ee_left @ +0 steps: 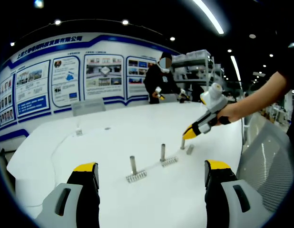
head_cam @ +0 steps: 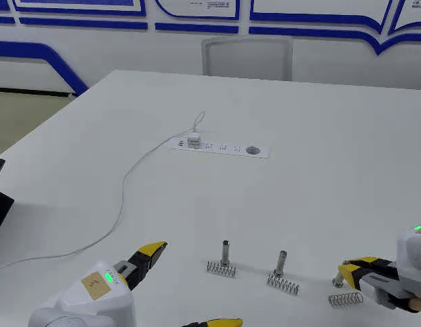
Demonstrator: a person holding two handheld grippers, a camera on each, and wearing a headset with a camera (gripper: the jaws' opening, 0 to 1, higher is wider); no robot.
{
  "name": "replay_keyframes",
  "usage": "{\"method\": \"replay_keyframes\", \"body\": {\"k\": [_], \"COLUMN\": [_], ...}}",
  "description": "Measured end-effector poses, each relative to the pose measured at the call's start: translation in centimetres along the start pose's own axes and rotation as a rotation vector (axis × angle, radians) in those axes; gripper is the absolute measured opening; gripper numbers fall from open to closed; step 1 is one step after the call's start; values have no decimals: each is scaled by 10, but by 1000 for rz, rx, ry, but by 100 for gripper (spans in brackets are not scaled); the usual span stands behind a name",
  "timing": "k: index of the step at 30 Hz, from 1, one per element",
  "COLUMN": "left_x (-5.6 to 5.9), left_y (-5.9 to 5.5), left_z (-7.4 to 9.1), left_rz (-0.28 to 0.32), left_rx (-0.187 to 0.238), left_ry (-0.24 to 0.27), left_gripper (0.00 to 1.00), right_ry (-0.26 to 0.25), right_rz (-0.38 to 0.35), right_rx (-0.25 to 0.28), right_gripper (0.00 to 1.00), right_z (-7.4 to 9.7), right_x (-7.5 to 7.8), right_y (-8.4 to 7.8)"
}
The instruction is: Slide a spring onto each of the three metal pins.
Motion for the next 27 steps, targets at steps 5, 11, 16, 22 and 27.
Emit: {"method": "replay_keyframes", "body": {"k": [5,11,16,22,27], "left_x": [-2,-2,-1,-4,-5], "left_y": [-2,-3,-5,-8,-11], "left_z": [0,0,-1,-2,-3], "left_rz": [6,-6,-11,-3,-5], "left_rx": [-8,-18,-31,-43,-62], "left_ry": [10,16,10,21,25], "left_gripper": [93,93,93,93,93], "right_ry": [6,21,123,191,204], "right_rz": [-13,-10,77,274,361], "right_rx": [16,19,-9,-78,-130], "right_gripper": [17,17,21,25,26], "right_z": [8,19,17,8,0], "right_x": [2,14,8,-5,-2], "right_y": [1,-8,-20,-33,-41]}}
Point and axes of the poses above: the centre of the closed fingertips' face, and the gripper's own axes: z roughly backward along the fingers, x roughly to its right, y roughly out of its top, the point moved 3 cm from there along z, roughly backward along the fingers, and after that the axes turned 11 degrees about -x, right-handed, at the moved point
